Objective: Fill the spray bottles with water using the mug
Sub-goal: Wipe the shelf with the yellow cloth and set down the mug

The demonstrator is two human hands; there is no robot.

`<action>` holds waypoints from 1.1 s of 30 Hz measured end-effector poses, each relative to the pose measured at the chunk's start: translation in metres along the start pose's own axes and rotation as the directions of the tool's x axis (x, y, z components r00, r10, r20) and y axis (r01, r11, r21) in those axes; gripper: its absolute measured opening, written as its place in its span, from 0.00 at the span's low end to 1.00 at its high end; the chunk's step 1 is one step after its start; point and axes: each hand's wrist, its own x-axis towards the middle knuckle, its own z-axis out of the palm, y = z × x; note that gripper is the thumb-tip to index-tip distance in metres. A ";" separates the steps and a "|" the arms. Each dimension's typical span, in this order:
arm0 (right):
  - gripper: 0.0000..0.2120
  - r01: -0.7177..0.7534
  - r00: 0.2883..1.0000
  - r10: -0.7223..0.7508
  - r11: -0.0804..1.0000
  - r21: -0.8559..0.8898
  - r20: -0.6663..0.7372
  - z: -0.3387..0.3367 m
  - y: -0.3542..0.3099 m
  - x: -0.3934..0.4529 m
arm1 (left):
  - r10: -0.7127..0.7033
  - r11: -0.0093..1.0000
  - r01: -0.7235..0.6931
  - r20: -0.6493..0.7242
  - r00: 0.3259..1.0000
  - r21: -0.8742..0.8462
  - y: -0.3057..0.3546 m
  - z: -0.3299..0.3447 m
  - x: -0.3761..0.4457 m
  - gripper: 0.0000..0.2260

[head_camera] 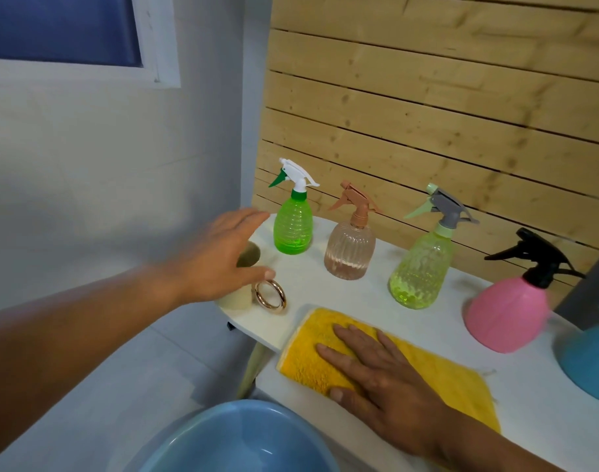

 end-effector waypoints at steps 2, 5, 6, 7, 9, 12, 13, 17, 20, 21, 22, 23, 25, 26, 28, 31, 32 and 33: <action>0.26 -0.001 1.000 0.001 1.000 0.014 0.000 0.001 0.000 0.001 | 0.204 0.979 -0.203 -0.072 0.976 0.016 0.019 0.008 0.000 0.31; 0.27 -0.007 1.000 0.007 1.000 0.025 -0.004 0.001 0.001 0.000 | 0.404 0.913 -0.409 0.133 0.905 0.009 0.050 0.037 0.000 0.23; 0.27 -0.008 1.000 0.008 1.000 0.021 -0.007 0.002 0.000 0.000 | 0.429 0.895 -0.445 0.227 0.875 0.024 0.058 0.051 0.000 0.24; 0.27 -0.012 1.000 0.012 1.000 0.016 -0.010 0.003 0.001 0.000 | 0.428 0.887 -0.461 0.311 0.849 0.038 0.065 0.065 -0.001 0.24; 0.28 -0.014 1.000 0.014 1.000 0.020 -0.013 0.005 0.000 0.001 | 0.380 0.906 -0.423 0.399 0.834 0.021 0.070 0.088 -0.003 0.25; 0.28 -0.017 1.000 0.018 0.999 0.030 -0.025 0.007 0.002 0.002 | 0.299 0.944 -0.329 0.446 0.844 -0.011 0.072 0.101 0.000 0.24; 0.28 -0.022 0.999 0.023 0.999 0.029 -0.024 0.007 0.003 0.002 | 0.273 0.953 -0.302 0.450 0.850 -0.006 0.074 0.101 0.001 0.24; 0.28 -0.043 0.999 0.044 0.999 0.028 -0.019 0.004 0.001 0.000 | 0.185 0.977 -0.215 0.499 0.846 0.001 0.081 0.097 0.005 0.26; 0.27 -0.060 0.998 0.060 0.998 0.033 -0.005 0.002 0.003 -0.007 | 0.162 0.983 -0.186 0.535 0.829 -0.010 0.085 0.097 0.002 0.26; 0.27 -0.064 0.998 0.064 0.997 0.034 -0.002 0.001 0.005 -0.010 | 0.163 0.982 -0.188 0.541 0.825 -0.009 0.085 0.097 0.000 0.27; 0.26 -0.069 0.998 0.069 0.997 0.038 0.004 0.000 0.007 -0.015 | 0.162 0.981 -0.193 0.546 0.822 0.000 0.085 0.098 0.000 0.27; 0.26 -0.075 0.997 0.075 0.996 0.043 0.009 -0.001 0.009 -0.020 | 0.161 0.980 -0.198 0.550 0.819 0.008 0.085 0.098 0.000 0.27; 0.26 -0.091 0.996 0.089 0.995 0.050 0.027 -0.002 0.015 -0.028 | 0.159 0.980 -0.198 0.560 0.813 0.009 0.085 0.099 -0.001 0.27; 0.26 -0.102 0.994 0.100 0.994 0.051 0.040 -0.003 0.018 -0.034 | 0.166 0.979 -0.202 0.565 0.808 0.001 0.087 0.100 -0.001 0.27; 0.25 -0.116 0.992 0.113 0.992 0.051 0.054 -0.005 0.023 -0.044 | 0.183 0.977 -0.212 0.572 0.800 -0.018 0.091 0.101 -0.002 0.28; 0.25 -0.122 0.991 0.119 0.991 0.053 0.056 -0.009 0.030 -0.059 | 0.226 0.967 -0.254 0.576 0.786 -0.033 0.101 0.102 0.000 0.28; 0.25 -0.120 0.991 0.117 0.991 0.058 0.059 -0.011 0.033 -0.064 | 0.248 0.958 -0.286 0.576 0.779 -0.026 0.105 0.102 0.001 0.28; 0.26 -0.119 0.991 0.115 0.991 0.061 0.063 -0.012 0.037 -0.069 | 0.272 0.946 -0.322 0.578 0.769 -0.017 0.110 0.104 0.002 0.28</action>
